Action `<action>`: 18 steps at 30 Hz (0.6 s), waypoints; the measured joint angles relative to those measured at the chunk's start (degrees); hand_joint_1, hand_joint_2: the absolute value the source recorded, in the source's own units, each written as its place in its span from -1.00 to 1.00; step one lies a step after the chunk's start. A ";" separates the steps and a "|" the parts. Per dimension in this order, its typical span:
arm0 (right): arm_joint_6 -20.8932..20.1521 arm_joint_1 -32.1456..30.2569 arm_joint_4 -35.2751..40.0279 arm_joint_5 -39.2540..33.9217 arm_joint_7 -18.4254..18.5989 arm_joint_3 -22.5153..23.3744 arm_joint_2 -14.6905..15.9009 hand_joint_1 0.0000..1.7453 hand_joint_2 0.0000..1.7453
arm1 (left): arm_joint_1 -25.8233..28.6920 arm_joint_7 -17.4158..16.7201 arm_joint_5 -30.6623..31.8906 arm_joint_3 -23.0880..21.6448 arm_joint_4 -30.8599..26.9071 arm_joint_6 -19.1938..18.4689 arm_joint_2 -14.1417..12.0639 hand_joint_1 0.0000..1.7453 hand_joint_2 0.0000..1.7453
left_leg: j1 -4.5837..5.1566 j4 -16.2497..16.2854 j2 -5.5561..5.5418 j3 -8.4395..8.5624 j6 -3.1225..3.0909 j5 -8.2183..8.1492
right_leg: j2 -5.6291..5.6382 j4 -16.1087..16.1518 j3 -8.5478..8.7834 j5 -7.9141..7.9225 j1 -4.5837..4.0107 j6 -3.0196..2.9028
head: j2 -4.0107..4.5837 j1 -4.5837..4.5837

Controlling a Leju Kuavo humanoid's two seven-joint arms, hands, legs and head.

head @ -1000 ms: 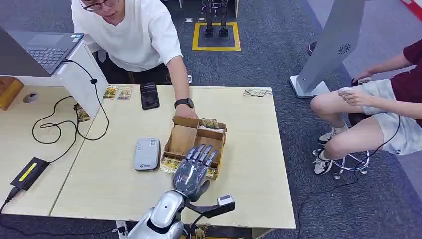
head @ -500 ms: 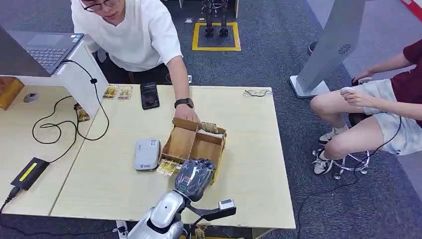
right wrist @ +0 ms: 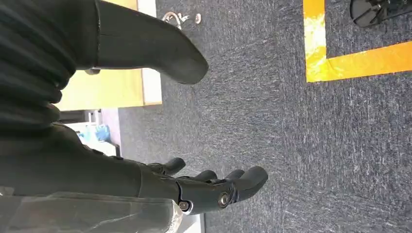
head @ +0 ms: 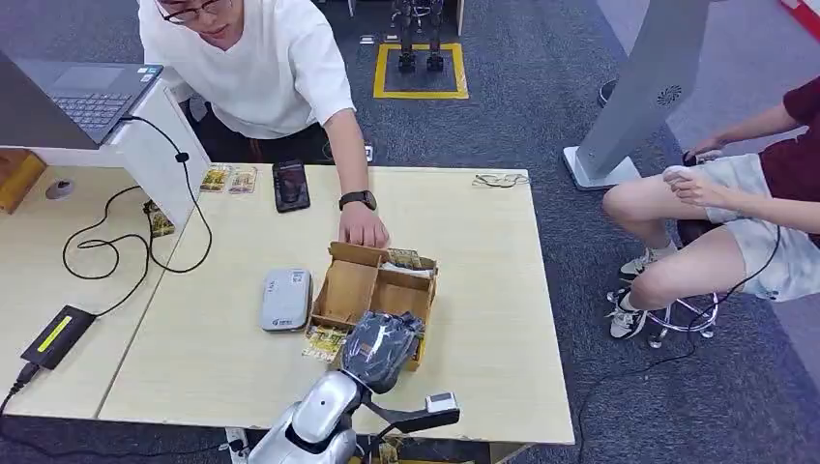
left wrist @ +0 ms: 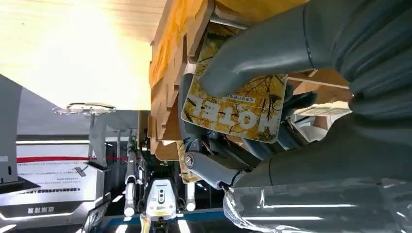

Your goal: Pass the card to the sensor for recognition and then transmit it.

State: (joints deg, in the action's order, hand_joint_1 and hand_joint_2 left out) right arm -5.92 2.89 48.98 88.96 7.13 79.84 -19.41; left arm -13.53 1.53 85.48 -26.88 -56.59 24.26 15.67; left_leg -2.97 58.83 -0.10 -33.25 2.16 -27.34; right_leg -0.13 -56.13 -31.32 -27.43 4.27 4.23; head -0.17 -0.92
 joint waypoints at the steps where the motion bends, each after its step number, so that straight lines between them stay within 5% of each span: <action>1: 0.00 0.00 0.00 0.13 -0.09 0.00 0.00 -1.00 1.00 | 0.02 0.04 -0.11 0.00 0.00 0.32 -0.07 1.00 1.00 | 0.00 0.00 0.00 0.00 0.00 0.00 | 0.00 0.00 0.00 0.00 0.00 0.00 | 0.00 0.00; 18: 0.42 -0.01 -0.46 0.22 -0.92 0.00 0.00 -1.00 1.00 | 0.78 2.95 -6.14 0.04 -6.17 3.93 -0.42 1.00 1.00 | 0.00 0.00 -0.01 -0.02 0.00 0.00 | -0.02 0.00 0.00 0.00 0.00 0.00 | 0.00 0.00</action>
State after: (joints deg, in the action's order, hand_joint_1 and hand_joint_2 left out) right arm -5.51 2.88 48.52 89.18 6.21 79.84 -19.41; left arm -12.75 4.48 79.34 -26.84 -62.76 28.20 15.26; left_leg -2.97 58.83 -0.11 -33.27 2.16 -27.33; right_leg -0.15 -56.13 -31.31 -27.43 4.27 4.24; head -0.17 -0.92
